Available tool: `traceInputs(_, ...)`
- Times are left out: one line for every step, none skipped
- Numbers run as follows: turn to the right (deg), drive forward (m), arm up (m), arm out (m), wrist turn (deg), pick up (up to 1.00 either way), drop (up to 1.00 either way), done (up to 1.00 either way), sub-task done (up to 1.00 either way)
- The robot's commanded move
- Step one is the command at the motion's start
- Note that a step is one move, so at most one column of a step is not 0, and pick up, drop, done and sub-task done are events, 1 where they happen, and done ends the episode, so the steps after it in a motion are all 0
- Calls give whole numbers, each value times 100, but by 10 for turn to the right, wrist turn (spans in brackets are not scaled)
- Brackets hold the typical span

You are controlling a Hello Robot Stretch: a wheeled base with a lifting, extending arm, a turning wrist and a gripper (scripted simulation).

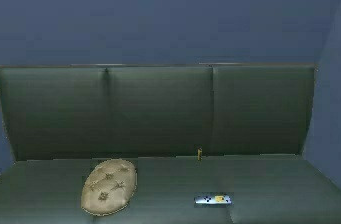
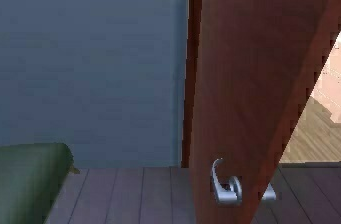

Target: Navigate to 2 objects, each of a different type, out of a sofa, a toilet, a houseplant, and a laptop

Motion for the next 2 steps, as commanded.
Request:
traceInputs(0, 0, 0, 0, 0, 0, 0, 0, 100)
traceInputs(-450, 0, 0, 0, 0, 0, 0, 0, 0)
